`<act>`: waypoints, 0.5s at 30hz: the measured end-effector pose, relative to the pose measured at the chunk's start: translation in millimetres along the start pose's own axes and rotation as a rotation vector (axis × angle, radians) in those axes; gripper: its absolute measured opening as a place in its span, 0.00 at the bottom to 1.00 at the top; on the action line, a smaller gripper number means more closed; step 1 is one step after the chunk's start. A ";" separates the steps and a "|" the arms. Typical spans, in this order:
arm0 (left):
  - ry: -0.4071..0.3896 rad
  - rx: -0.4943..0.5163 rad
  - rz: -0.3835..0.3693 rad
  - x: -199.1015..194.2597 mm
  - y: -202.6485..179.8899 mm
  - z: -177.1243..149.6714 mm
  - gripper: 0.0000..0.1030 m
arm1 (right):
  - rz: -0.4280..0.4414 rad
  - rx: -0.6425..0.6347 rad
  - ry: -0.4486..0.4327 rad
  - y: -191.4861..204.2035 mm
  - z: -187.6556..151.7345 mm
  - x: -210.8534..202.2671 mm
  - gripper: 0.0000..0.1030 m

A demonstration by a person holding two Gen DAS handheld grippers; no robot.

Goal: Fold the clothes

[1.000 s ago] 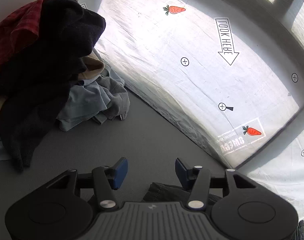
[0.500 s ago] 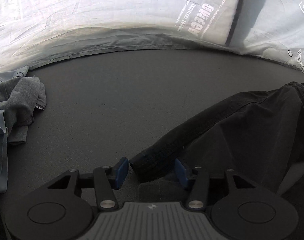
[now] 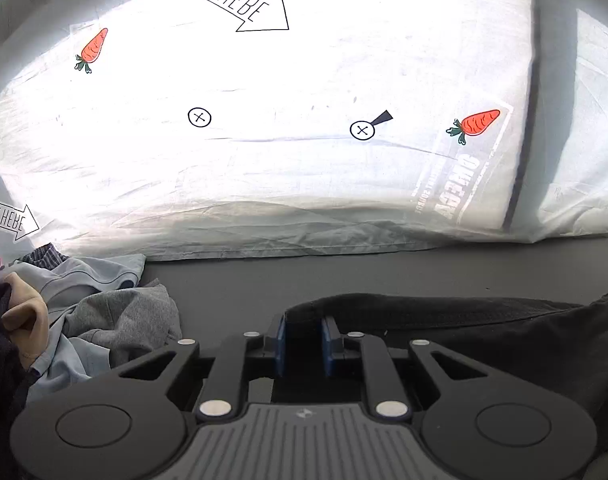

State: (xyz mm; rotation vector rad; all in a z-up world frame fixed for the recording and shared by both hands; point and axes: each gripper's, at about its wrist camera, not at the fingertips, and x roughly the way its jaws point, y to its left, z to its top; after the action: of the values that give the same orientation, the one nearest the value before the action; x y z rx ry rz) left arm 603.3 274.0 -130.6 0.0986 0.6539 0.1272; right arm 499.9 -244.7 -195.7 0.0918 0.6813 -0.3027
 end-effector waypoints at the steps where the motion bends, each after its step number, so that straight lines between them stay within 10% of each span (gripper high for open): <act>1: -0.020 0.005 0.008 4.6 0.5 11.8 0.19 | -0.002 -0.002 0.008 0.1 1.4 0.4 1.00; 8: 0.176 0.069 0.144 109.5 -25.3 -4.5 0.19 | 0.077 -0.011 0.177 -7.8 34.0 -1.3 1.00; 15: 0.217 0.064 0.195 124.5 -38.5 -31.7 0.18 | -0.041 -0.050 0.008 -64.7 81.8 -32.6 1.00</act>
State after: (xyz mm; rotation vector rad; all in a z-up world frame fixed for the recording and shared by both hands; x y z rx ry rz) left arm 685.1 256.1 -235.2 0.2127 0.8652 0.3078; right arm 505.7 -313.2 -110.8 0.0312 0.6991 -0.3241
